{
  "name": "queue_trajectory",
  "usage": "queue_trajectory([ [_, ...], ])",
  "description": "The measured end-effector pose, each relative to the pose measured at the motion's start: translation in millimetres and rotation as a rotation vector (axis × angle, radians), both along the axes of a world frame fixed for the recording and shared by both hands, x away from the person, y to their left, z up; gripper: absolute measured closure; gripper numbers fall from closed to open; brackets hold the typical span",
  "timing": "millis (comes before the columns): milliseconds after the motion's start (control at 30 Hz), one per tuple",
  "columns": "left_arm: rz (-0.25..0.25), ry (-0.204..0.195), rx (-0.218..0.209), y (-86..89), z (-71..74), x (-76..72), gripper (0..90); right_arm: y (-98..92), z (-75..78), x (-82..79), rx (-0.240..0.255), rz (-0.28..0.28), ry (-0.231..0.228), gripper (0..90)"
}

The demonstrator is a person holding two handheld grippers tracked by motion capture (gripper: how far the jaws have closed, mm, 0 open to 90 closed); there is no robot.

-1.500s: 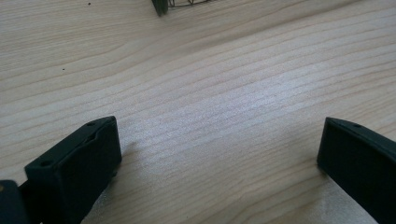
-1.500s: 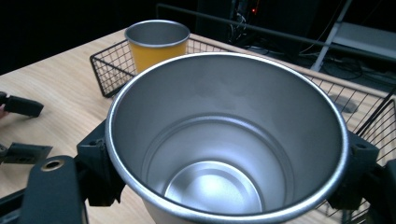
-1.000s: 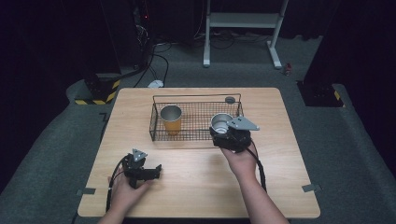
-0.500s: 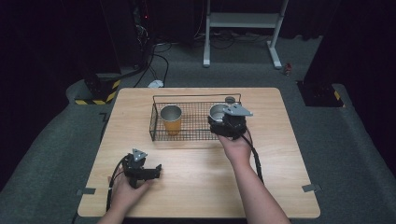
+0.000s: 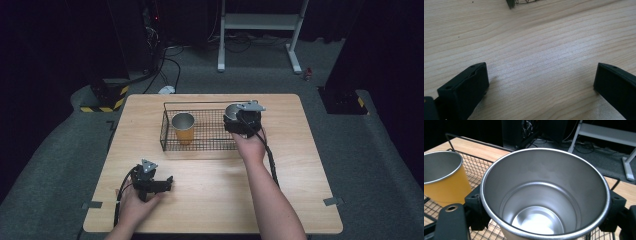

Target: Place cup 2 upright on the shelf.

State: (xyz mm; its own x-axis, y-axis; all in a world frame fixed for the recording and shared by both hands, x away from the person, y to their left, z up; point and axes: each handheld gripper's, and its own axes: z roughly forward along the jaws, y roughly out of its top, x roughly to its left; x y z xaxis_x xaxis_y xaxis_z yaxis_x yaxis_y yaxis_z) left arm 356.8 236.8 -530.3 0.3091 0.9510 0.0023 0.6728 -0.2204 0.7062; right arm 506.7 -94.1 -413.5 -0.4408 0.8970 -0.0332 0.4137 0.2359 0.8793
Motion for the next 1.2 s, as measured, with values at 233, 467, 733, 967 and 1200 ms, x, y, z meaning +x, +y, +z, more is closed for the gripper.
queue_trajectory([
  [233,0.001,0.001,0.0,-0.1,0.1,0.2,0.1,-1.8,-5.2,15.7,-0.008,-0.039,0.037,18.4],
  [467,0.002,0.001,0.0,-0.1,0.0,0.1,0.1,3.2,-17.0,24.6,-0.022,-0.047,0.087,18.4],
  [733,0.001,0.002,0.001,0.0,0.1,0.1,0.1,11.5,-39.0,30.9,-0.04,-0.05,0.17,18.4],
  [967,0.002,0.001,0.0,-0.1,0.1,0.1,0.1,17.1,-47.5,32.7,-0.044,-0.05,0.212,18.4],
  [1200,0.002,0.001,0.0,-0.1,0.1,0.1,0.1,21.1,-53.0,32.6,-0.051,-0.048,0.242,18.4],
])
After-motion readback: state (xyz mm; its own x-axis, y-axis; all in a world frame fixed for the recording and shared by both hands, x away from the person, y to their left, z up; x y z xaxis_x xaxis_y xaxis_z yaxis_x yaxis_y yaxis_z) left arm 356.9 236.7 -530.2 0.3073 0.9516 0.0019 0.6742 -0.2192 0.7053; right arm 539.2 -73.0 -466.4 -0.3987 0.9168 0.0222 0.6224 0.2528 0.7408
